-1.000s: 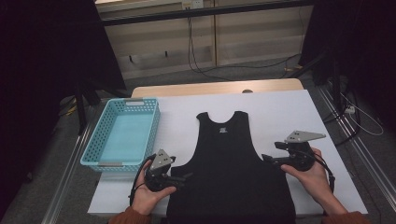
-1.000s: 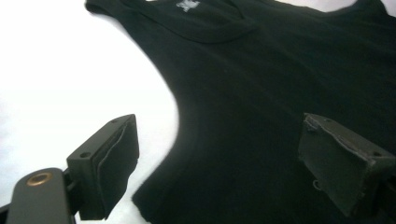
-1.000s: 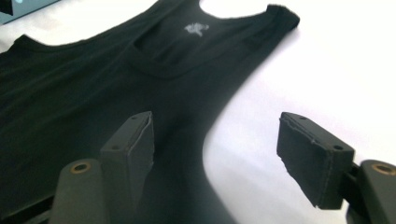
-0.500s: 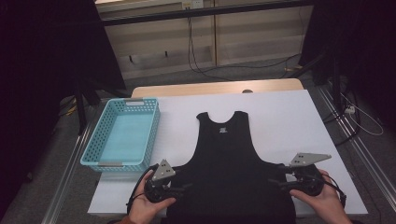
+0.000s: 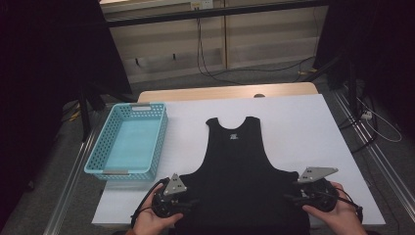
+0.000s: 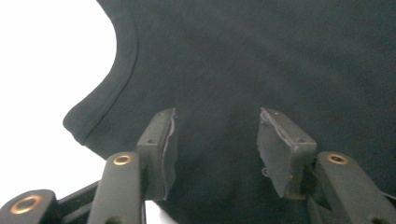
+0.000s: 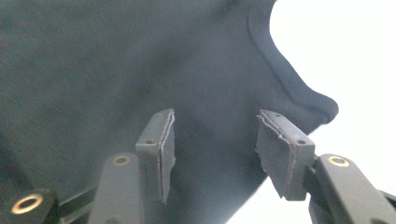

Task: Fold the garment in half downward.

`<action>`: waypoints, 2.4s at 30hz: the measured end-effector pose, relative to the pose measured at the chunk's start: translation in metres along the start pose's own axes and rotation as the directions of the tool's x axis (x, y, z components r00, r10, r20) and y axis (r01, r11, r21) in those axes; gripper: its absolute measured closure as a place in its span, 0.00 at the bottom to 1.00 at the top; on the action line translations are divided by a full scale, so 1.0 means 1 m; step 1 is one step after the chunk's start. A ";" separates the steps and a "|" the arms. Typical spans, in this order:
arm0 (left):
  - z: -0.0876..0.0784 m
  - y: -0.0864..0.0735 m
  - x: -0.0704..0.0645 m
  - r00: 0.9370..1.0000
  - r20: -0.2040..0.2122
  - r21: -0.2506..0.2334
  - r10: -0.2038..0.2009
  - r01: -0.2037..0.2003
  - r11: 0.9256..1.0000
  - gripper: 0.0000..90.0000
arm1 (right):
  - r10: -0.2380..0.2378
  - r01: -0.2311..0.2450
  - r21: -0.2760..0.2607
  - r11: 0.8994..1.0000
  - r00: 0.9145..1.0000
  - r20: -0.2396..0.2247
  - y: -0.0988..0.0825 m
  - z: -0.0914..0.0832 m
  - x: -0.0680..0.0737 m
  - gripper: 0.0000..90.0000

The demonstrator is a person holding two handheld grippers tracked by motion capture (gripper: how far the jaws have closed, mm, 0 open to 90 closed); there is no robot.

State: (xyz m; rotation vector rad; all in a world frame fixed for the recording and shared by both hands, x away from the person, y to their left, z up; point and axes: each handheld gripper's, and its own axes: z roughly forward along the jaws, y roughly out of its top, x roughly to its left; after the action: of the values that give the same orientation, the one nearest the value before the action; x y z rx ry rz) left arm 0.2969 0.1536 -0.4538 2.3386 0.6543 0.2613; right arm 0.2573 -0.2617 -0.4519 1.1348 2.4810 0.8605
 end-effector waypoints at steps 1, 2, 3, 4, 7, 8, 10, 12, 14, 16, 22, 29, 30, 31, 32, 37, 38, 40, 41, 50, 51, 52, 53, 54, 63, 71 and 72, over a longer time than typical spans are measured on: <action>0.001 0.000 0.001 1.000 0.005 -0.006 -0.019 0.019 1.000 0.56 | -0.011 0.011 -0.001 1.000 1.000 0.001 0.000 0.001 0.000 0.50; 0.000 0.000 0.002 1.000 0.004 -0.003 -0.020 0.020 1.000 0.59 | -0.008 0.008 0.000 1.000 1.000 0.000 0.000 0.001 0.000 0.50; 0.000 0.000 0.003 1.000 -0.001 -0.004 -0.030 0.030 1.000 0.65 | -0.010 0.010 -0.001 1.000 1.000 0.001 0.000 0.001 0.000 0.50; 0.000 0.001 0.004 0.999 -0.007 -0.004 -0.039 0.039 0.999 0.73 | -0.007 0.007 -0.003 1.000 1.000 -0.001 -0.001 0.001 0.000 0.51; 0.000 0.002 0.003 0.999 0.018 0.010 -0.038 0.038 0.999 0.91 | -0.016 0.017 0.013 1.000 1.000 -0.013 0.001 0.001 -0.001 0.60; 0.000 0.002 0.003 0.999 0.020 0.013 -0.041 0.041 0.999 0.97 | -0.027 0.027 0.018 0.999 0.999 -0.019 0.001 0.000 -0.001 0.70; 0.000 0.004 0.003 0.999 0.022 0.019 -0.050 0.050 0.999 0.99 | -0.041 0.041 0.023 0.999 0.998 -0.038 0.002 -0.001 0.001 0.89; 0.000 0.004 0.005 0.998 0.030 0.022 -0.057 0.056 0.998 0.99 | -0.048 0.049 0.023 0.999 0.998 -0.046 0.002 -0.001 0.001 1.00; -0.002 0.004 0.005 0.997 0.036 0.029 -0.063 0.062 0.998 1.00 | -0.055 0.056 0.021 0.998 0.997 -0.051 0.002 -0.002 0.001 1.00; -0.004 0.002 0.004 0.997 0.043 0.036 -0.059 0.057 0.998 1.00 | -0.059 0.059 0.016 0.998 0.997 -0.055 0.002 -0.002 0.000 1.00; -0.011 0.000 -0.002 0.995 0.081 0.062 -0.058 0.053 0.997 1.00 | -0.111 0.113 0.013 0.993 0.987 -0.115 -0.002 -0.006 0.006 1.00; -0.022 -0.006 -0.009 0.991 0.127 0.076 -0.035 0.025 0.997 1.00 | -0.145 0.147 0.005 0.989 0.978 -0.152 -0.009 -0.014 0.018 1.00; -0.023 -0.007 -0.011 0.992 0.125 0.074 -0.037 0.028 0.997 1.00 | -0.141 0.143 0.002 0.990 0.978 -0.152 -0.009 -0.016 0.020 1.00; -0.024 -0.007 -0.014 0.990 0.134 0.071 -0.044 0.035 0.997 1.00 | -0.135 0.137 0.000 0.991 0.978 -0.158 -0.009 -0.017 0.020 1.00; -0.025 -0.007 -0.015 0.990 0.139 0.076 -0.035 0.025 0.997 1.00 | -0.133 0.134 -0.004 0.991 0.977 -0.165 -0.009 -0.018 0.021 1.00; -0.028 -0.007 -0.014 0.990 0.138 0.053 -0.033 0.026 0.998 0.98 | -0.128 0.129 -0.004 0.992 0.977 -0.169 -0.009 -0.019 0.022 1.00; -0.028 -0.007 -0.014 0.990 0.139 0.044 -0.032 0.026 0.999 0.94 | -0.111 0.111 -0.009 0.994 0.980 -0.165 -0.009 -0.018 0.021 0.97; -0.027 -0.005 -0.012 0.992 0.120 0.015 -0.034 0.033 0.999 0.82 | -0.096 0.095 -0.014 0.995 0.984 -0.151 -0.009 -0.016 0.019 0.83; -0.025 -0.003 -0.009 0.994 0.103 0.009 -0.036 0.036 0.999 0.75 | -0.088 0.086 -0.023 0.996 0.984 -0.152 -0.008 -0.015 0.019 0.75; -0.011 0.019 0.008 0.998 0.031 -0.069 -0.047 0.049 0.996 0.37 | -0.001 -0.015 -0.163 0.987 0.995 -0.096 0.011 -0.009 0.002 0.45; -0.007 0.022 0.011 0.998 0.030 -0.079 -0.063 0.065 0.995 0.36 | 0.004 -0.020 -0.174 0.985 0.996 -0.091 0.012 -0.008 0.000 0.43; -0.005 0.025 0.013 0.997 0.015 -0.089 -0.071 0.072 0.993 0.30 | 0.018 -0.034 -0.191 0.981 0.996 -0.087 0.015 -0.006 -0.003 0.42; -0.003 0.028 0.015 0.998 -0.001 -0.095 -0.067 0.067 0.993 0.24 | 0.026 -0.042 -0.203 0.978 0.996 -0.081 0.017 -0.004 -0.006 0.41; -0.001 0.031 0.018 0.997 -0.002 -0.110 -0.074 0.074 0.991 0.22 | 0.033 -0.048 -0.214 0.976 0.997 -0.075 0.019 -0.003 -0.008 0.39; 0.009 0.053 0.034 0.991 -0.058 -0.218 -0.120 0.104 0.970 0.13 | 0.086 -0.091 -0.293 0.952 0.996 -0.032 0.044 0.007 -0.025 0.32; 0.022 0.070 0.051 0.986 -0.111 -0.273 -0.121 0.087 0.958 0.12 | 0.099 -0.106 -0.326 0.939 0.994 -0.036 0.064 0.018 -0.042 0.30; 0.024 0.071 0.053 0.984 -0.120 -0.272 -0.130 0.093 0.958 0.12 | 0.104 -0.111 -0.336 0.935 0.994 -0.039 0.066 0.020 -0.045 0.31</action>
State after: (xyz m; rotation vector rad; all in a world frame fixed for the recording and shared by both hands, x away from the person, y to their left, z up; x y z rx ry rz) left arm 0.3780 0.1216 -0.4239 2.0331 0.7656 0.4332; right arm 0.3354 -0.2537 -0.4263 1.1480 2.1863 1.2768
